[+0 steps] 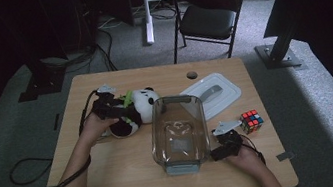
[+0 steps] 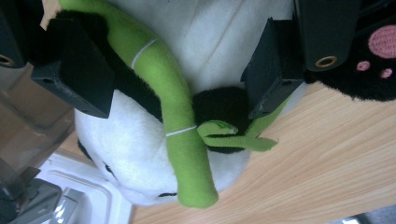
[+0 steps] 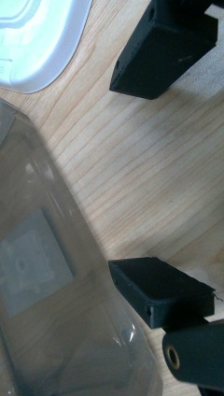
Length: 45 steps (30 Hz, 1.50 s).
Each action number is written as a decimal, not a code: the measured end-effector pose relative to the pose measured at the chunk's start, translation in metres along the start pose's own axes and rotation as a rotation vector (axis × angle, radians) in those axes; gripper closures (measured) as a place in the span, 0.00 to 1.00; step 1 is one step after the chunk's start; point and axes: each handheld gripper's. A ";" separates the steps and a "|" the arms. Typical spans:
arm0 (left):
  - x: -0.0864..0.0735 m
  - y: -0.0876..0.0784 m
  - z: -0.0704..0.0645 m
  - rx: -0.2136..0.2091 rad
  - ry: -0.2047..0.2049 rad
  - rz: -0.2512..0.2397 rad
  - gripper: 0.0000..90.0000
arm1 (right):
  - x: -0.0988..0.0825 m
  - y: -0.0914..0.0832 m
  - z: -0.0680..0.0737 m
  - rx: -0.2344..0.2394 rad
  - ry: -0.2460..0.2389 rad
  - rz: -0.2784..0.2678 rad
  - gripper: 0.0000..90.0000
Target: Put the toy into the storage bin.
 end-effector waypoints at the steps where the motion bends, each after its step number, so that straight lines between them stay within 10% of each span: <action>1: -0.001 0.001 -0.001 0.002 0.000 -0.006 0.29 | 0.000 0.000 0.000 0.000 0.000 0.000 0.14; 19: -0.005 0.004 -0.012 0.151 -0.052 -0.019 0.75 | 0.000 0.000 0.000 -0.004 0.007 0.002 0.14; 45: 0.008 -0.029 0.000 0.118 -0.215 -0.124 0.81 | 0.007 0.002 0.013 0.051 -0.003 -0.041 0.15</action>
Point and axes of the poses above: each handheld gripper's, and its own axes: y roughly forward along the jaws, x roughly out of its top, z roughly to its left, and after that the axes turned 13 degrees about -y, right-handed
